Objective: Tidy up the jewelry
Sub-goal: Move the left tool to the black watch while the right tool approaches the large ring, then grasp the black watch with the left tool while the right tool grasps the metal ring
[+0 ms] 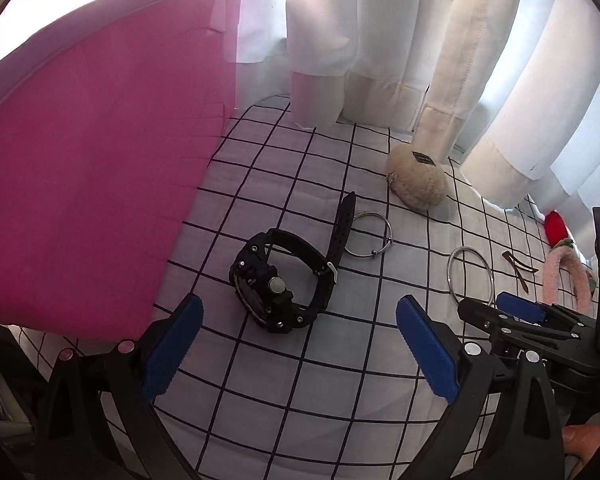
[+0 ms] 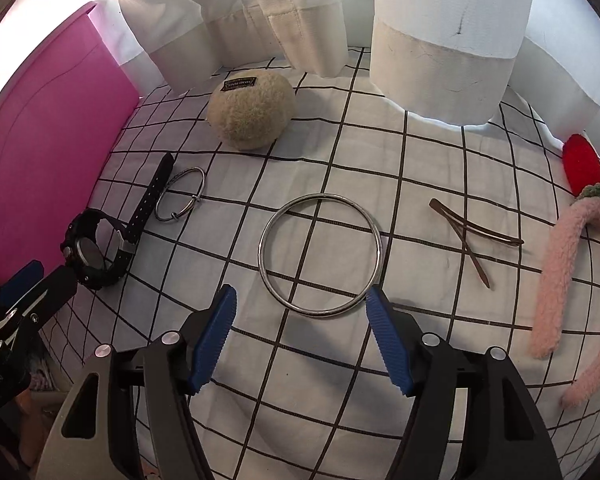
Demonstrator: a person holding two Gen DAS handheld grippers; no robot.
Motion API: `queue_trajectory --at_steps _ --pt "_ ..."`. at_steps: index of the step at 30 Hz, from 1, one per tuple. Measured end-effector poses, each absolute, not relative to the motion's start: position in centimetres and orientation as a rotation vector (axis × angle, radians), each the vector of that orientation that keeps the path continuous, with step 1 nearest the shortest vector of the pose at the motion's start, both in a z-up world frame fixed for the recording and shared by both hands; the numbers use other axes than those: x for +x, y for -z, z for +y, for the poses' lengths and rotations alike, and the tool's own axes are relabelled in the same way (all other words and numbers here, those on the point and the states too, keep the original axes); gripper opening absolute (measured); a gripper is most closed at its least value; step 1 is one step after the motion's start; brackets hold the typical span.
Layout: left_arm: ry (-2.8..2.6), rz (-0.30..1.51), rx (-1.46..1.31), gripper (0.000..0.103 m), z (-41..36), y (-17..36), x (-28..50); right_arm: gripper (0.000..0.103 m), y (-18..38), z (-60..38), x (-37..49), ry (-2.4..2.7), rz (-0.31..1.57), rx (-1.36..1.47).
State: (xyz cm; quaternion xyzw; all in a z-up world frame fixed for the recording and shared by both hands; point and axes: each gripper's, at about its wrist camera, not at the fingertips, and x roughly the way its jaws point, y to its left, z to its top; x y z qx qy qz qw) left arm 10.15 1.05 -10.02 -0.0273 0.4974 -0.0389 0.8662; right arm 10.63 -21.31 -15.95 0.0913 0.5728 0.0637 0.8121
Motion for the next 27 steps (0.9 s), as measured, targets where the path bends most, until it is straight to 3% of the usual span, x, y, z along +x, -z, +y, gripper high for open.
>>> queue_trajectory --at_steps 2,27 --pt "0.071 1.039 -0.054 0.096 1.1 10.5 10.4 0.068 16.2 -21.1 11.0 -0.129 1.217 0.175" --pt "-0.009 1.110 -0.045 0.096 1.8 15.0 13.7 0.070 17.1 -19.9 12.8 -0.076 1.201 0.083"
